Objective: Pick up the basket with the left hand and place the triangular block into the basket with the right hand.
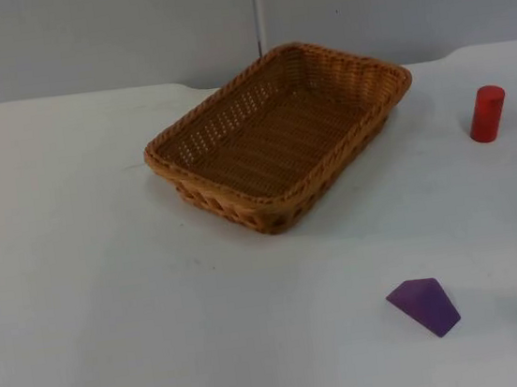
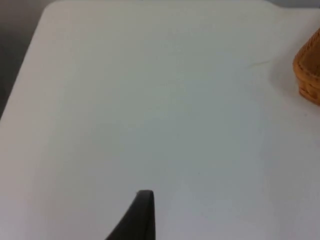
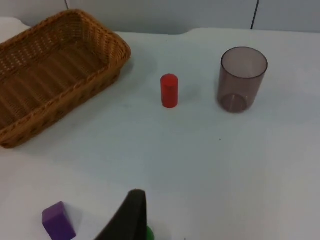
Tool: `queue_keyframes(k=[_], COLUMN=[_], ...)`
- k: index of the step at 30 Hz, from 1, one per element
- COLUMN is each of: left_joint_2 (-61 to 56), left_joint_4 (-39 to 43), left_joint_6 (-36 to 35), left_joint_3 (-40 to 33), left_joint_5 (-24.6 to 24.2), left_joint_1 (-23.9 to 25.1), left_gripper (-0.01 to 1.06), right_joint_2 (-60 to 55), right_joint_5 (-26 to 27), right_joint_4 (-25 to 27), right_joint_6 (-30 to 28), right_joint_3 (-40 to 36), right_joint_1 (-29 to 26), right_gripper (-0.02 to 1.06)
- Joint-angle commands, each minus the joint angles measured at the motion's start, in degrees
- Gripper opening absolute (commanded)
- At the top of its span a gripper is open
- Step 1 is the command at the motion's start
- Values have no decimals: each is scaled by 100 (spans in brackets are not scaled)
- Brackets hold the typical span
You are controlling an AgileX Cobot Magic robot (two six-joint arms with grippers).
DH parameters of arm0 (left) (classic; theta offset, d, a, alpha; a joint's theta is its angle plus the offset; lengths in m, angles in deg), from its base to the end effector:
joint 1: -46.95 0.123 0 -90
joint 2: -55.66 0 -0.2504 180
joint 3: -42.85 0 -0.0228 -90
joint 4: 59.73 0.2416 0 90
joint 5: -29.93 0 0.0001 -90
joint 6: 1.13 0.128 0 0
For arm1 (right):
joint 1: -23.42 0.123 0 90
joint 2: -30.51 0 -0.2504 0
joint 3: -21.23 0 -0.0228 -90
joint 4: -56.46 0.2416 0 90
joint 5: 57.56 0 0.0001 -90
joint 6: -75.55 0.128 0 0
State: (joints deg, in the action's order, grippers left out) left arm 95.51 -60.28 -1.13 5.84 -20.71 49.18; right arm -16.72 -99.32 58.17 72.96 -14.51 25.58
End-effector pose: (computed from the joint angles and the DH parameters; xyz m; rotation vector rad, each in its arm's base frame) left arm 0.1393 0.0045 0.2826 -0.0460 2.2248 0.0098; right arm 0.1719 0.0090 0.2860 -0.0773 2.1754 0.0300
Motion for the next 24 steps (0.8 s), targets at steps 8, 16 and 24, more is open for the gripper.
queue_keyframes(k=[8, 16, 24], left_joint_2=[1867, 3432, 5168], left_joint_4=[-122, -842, -1582], left_joint_6=[0, 1131, 2483], left_joint_3=[589, 1591, 3210], left_joint_5=[622, 742, 384], left_joint_1=[-22, -22, -379], left_gripper=[105, 105, 105], right_joint_2=[-1412, -1961, -1978], right_joint_5=[394, 395, 582], right_joint_4=[-8, -8, -52], right_joint_6=[-48, -48, -48], right_joint_3=[51, 51, 51], right_joint_1=[-43, -43, -43], right_gripper=[105, 105, 105])
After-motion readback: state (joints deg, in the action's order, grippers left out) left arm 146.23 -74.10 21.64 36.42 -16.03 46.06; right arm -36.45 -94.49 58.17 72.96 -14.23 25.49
